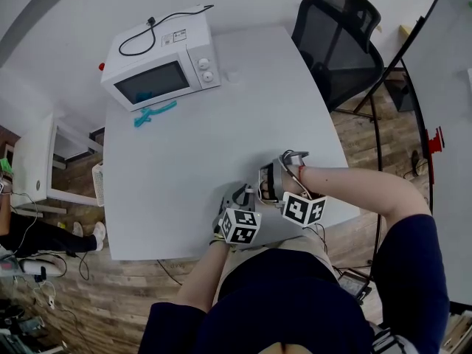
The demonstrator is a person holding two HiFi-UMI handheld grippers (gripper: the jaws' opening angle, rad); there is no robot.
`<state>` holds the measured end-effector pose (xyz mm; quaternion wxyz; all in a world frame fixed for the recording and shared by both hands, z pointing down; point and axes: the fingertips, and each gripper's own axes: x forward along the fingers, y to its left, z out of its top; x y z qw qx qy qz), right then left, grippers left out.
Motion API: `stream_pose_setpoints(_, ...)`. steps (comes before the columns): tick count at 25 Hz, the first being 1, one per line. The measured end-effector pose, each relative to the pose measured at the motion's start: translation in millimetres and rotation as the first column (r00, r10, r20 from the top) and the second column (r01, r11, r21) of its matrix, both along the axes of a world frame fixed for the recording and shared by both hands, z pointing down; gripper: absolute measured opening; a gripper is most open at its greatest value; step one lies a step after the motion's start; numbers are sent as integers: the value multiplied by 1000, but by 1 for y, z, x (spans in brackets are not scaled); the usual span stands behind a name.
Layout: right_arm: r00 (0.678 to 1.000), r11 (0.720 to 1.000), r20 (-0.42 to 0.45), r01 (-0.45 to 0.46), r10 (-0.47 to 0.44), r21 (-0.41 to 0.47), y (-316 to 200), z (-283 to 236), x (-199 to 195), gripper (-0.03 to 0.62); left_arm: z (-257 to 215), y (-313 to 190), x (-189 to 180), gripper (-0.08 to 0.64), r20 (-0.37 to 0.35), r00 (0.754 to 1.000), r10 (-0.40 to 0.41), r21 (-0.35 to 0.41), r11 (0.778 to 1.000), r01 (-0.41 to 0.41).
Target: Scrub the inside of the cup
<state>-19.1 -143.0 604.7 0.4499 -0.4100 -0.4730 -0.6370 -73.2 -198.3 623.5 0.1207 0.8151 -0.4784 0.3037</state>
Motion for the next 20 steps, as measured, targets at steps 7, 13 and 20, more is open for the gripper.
stream_pose_setpoints(7, 992, 992, 21, -124, 124, -13, -3, -6, -1, 156, 2, -5, -2, 43, -15, 1000, 8, 1, 1000, -8)
stream_pose_setpoints(13, 943, 946, 83, -316, 321, -67, -8, -29, -2, 156, 7, -8, -10, 43, -65, 997, -31, -33, 999, 29)
stream_pose_setpoints(20, 865, 883, 179, -456, 468, -108, -11, -58, -2, 156, 11, -9, -14, 43, -112, 990, -83, -48, 996, 78)
